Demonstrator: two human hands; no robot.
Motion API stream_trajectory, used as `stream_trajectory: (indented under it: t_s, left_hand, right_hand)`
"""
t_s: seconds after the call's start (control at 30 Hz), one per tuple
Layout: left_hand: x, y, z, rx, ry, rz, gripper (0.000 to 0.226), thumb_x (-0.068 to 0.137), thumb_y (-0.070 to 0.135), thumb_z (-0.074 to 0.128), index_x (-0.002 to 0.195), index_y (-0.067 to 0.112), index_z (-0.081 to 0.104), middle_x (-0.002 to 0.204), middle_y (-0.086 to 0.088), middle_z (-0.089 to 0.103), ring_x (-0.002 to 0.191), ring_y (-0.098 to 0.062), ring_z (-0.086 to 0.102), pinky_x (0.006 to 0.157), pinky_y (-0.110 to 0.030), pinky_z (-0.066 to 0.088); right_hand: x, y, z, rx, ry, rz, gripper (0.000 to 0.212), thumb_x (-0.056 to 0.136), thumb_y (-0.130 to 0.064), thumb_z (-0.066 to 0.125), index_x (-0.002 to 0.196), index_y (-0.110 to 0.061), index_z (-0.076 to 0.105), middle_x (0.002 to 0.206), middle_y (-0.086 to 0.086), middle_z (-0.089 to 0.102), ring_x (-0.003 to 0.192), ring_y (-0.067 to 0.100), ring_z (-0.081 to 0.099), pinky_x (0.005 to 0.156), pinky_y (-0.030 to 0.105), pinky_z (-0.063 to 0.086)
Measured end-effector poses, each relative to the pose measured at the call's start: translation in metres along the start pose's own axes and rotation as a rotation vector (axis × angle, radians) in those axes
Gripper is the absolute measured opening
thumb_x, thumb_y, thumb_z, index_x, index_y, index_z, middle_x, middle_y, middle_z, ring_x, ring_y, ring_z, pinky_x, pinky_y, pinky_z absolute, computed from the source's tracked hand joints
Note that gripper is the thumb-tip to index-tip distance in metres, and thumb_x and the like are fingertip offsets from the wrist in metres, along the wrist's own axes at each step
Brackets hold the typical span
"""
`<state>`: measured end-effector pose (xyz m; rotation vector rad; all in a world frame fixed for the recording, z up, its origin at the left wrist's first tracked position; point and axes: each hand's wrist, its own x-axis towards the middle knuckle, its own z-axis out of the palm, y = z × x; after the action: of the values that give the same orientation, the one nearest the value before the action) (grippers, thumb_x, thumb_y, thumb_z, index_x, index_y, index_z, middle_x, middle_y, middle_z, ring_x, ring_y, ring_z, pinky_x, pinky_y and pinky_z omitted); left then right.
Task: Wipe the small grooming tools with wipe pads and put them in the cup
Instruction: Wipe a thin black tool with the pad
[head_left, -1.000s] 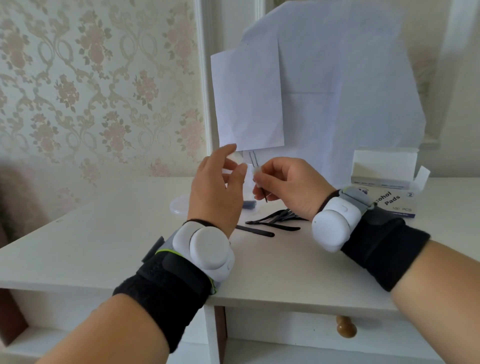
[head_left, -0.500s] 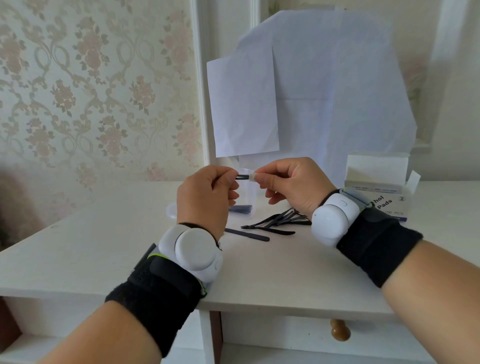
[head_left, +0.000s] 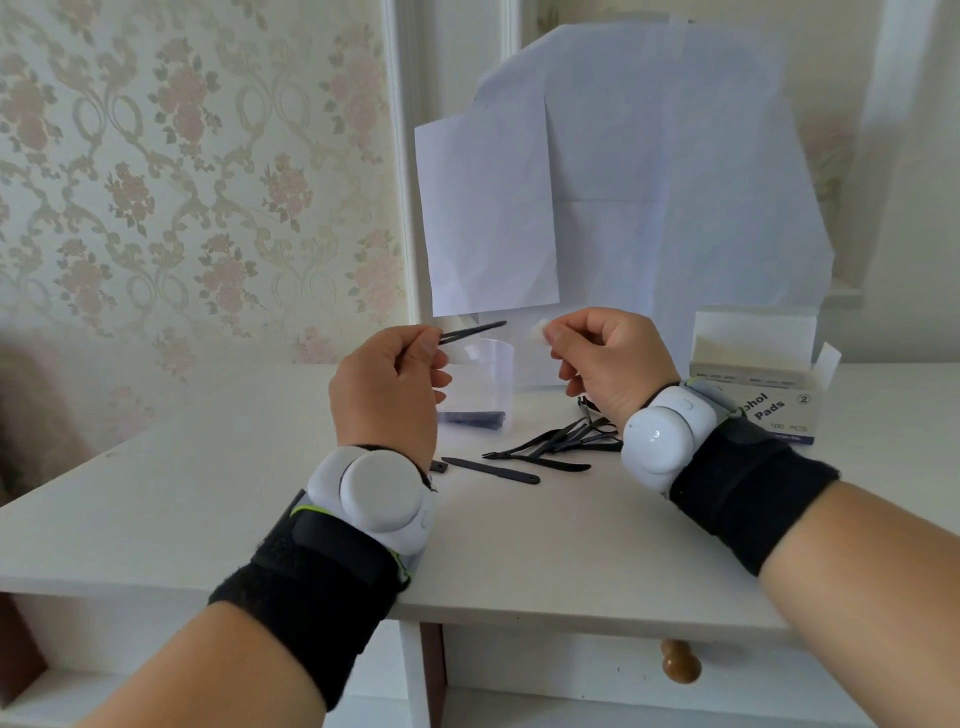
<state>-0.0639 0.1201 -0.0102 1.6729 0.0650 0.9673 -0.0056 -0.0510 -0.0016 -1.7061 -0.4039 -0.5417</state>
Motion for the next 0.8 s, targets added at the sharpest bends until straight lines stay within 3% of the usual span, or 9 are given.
stream_trajectory:
  t_s: [0.13,0.33,0.5,0.67,0.8]
  left_hand:
    - [0.003,-0.002,-0.001,0.044,0.077,-0.018,0.015,0.095,0.023,0.055,0.088,0.028,0.067,0.073,0.01,0.067,0.061,-0.001,0.063,0.065,-0.027,0.058]
    - [0.009,-0.008,0.001,0.129,0.076,-0.016,0.009,0.092,0.023,0.058,0.091,0.024,0.067,0.073,0.01,0.068,0.071,-0.011,0.068,0.073,-0.038,0.059]
    - [0.013,-0.013,0.003,0.215,0.005,-0.014,0.006,0.092,0.026,0.06,0.095,0.024,0.064,0.084,0.008,0.069,0.078,-0.013,0.067,0.065,-0.022,0.049]
    - [0.01,-0.012,0.006,0.256,-0.067,0.013,0.009,0.094,0.026,0.056,0.091,0.027,0.064,0.082,0.011,0.068,0.076,-0.011,0.066,0.067,-0.022,0.05]
    - [0.007,-0.01,0.006,0.24,-0.052,0.039,0.011,0.095,0.028,0.054,0.087,0.031,0.061,0.082,0.012,0.068,0.076,-0.012,0.066,0.068,-0.025,0.051]
  right_hand:
    - [-0.001,0.0,-0.002,-0.068,0.025,0.0,0.016,0.093,-0.024,0.063,0.085,-0.012,0.071,0.065,-0.004,0.062,0.04,0.0,0.051,0.044,0.016,0.044]
    - [-0.002,0.001,0.004,-0.166,-0.016,-0.033,0.017,0.091,-0.025,0.063,0.083,-0.012,0.071,0.063,-0.006,0.063,0.048,0.009,0.056,0.055,0.027,0.049]
    - [0.001,0.004,0.001,-0.145,0.024,-0.014,0.018,0.091,-0.024,0.063,0.08,-0.013,0.071,0.06,-0.007,0.062,0.047,0.009,0.055,0.055,0.028,0.049]
    - [0.002,0.005,0.001,-0.136,0.03,-0.004,0.018,0.092,-0.024,0.062,0.081,-0.012,0.071,0.058,-0.008,0.061,0.038,0.002,0.049,0.052,0.025,0.044]
    - [0.003,0.006,0.0,-0.169,0.019,0.03,0.017,0.091,-0.024,0.062,0.084,-0.01,0.071,0.064,-0.004,0.064,0.048,0.008,0.056,0.051,0.028,0.051]
